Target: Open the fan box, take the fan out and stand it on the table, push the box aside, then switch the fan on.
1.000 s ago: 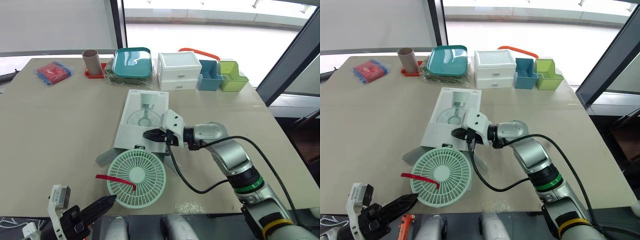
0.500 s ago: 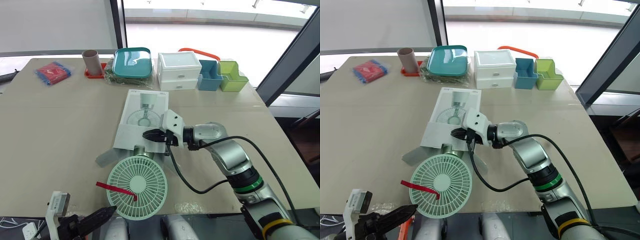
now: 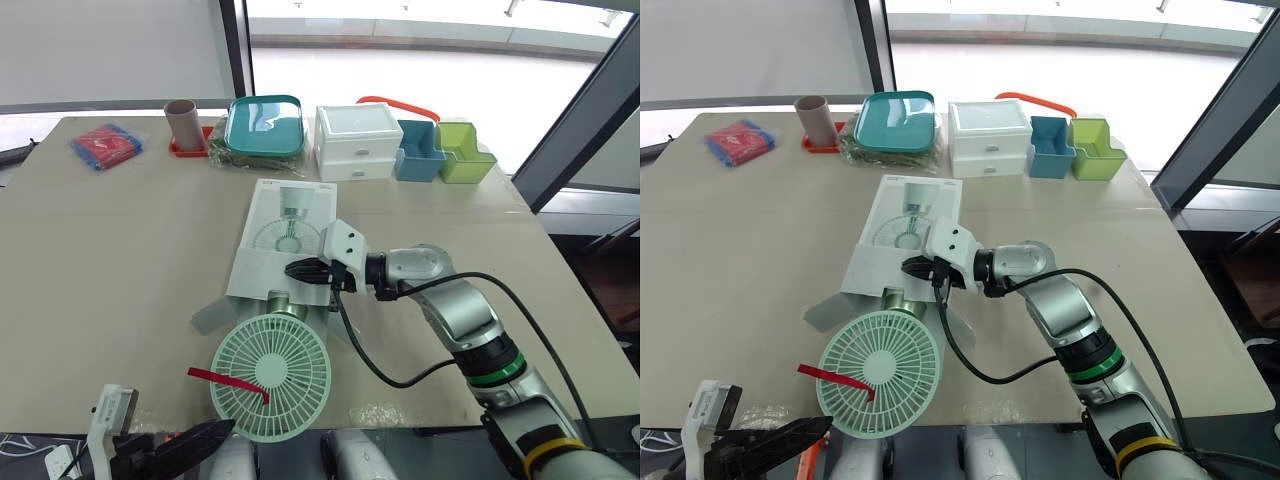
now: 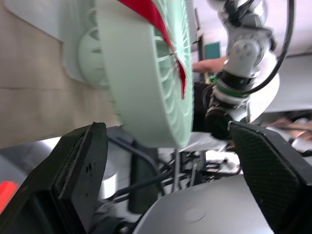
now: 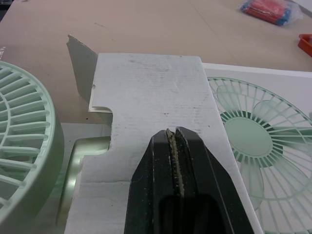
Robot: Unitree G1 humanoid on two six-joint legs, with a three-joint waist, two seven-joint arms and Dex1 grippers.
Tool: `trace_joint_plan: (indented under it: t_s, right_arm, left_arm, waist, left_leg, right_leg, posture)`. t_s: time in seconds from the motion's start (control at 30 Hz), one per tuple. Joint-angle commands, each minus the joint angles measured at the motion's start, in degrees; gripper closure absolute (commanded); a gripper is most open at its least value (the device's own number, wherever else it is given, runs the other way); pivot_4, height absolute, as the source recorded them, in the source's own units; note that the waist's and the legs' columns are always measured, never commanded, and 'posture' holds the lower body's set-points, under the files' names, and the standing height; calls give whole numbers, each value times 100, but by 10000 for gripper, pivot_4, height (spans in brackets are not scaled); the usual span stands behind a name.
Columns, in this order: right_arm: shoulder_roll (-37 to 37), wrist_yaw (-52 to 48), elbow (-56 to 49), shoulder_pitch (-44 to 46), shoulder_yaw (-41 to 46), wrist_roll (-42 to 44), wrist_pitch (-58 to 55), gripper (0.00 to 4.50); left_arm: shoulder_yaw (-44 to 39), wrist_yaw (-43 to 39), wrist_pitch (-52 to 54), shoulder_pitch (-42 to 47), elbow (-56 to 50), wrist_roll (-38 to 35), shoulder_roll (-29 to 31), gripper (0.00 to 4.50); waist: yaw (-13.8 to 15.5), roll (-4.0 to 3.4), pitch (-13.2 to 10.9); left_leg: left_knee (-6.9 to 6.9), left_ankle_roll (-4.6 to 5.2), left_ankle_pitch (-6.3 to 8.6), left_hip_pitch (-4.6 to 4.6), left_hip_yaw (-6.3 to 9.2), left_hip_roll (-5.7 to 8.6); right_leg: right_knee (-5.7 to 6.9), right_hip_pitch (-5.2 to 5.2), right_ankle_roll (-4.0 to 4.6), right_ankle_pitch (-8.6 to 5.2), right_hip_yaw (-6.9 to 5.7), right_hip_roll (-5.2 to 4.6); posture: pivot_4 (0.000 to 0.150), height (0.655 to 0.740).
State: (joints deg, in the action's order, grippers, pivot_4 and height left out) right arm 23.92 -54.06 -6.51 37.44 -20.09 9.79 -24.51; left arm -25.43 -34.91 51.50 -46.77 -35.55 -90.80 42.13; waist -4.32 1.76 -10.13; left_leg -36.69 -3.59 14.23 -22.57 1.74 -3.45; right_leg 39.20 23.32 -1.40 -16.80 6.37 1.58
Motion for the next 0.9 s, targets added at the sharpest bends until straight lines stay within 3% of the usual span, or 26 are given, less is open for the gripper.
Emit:
trace_joint_plan:
  t_s: [0.03, 0.13, 0.4, 0.53, 0.63, 0.77, 0.9]
  right_arm:
    - [-19, -88, 54, 28, -73, -39, 27, 45000]
    - [-37, -105, 85, 43, -72, -47, 40, 45000]
    - [-16, -173, 145, 19, -68, -61, 122, 45000]
    - [-79, -199, 262, 81, -109, -85, 227, 45000]
    - [-109, -236, 344, 127, -111, -98, 304, 45000]
    - [-156, -305, 492, 199, -115, -134, 405, 45000]
    - [-186, -341, 578, 217, -138, -180, 492, 45000]
  left_arm:
    - [-440, -595, 55, -157, 40, 303, 227, 595]
    - [-718, -1035, 117, -244, 119, 532, 395, 595]
    - [-1258, -2546, -690, -99, 330, 2306, 754, 595]
    - [-1288, -3195, -2310, -19, 472, 4092, 614, 595]
    - [-1236, -3279, -2972, 198, 576, 4571, 307, 595]
    - [-736, -3234, -4749, 751, 830, 6002, -149, 595]
    - [-275, -3426, -6186, 875, 1180, 6871, -452, 595]
  waist:
    - [0, 4, 2]
    - [0, 3, 2]
    - [-1, 4, 2]
    - [-1, 3, 2]
    - [-7, 4, 2]
    - [-2, 8, 5]
    - [-13, 11, 7]
  left_leg:
    - [0, 0, 0, 0, -1, 0]
    - [1, 0, 0, 0, -2, -1]
    - [4, 0, 0, 0, -2, -1]
    - [6, -1, 0, 2, -2, -1]
    - [9, -1, 0, 6, -12, -3]
    - [9, 0, 0, 6, -11, 0]
    - [8, 0, 0, 10, -19, -7]
  right_leg:
    - [0, 0, 0, 0, 0, 0]
    - [0, 1, 1, -2, -1, -1]
    - [0, 2, 4, -3, -2, -1]
    - [0, 2, 8, -4, -3, 0]
    - [0, 3, 11, -3, 1, -1]
    - [0, 1, 9, -3, 0, -7]
    - [0, 0, 13, 2, 3, -3]
  posture:
    - [1500, 7400]
    - [1500, 7400]
    - [1500, 7400]
    - [1500, 7400]
    - [1500, 7400]
    - [1500, 7400]
    - [1500, 7400]
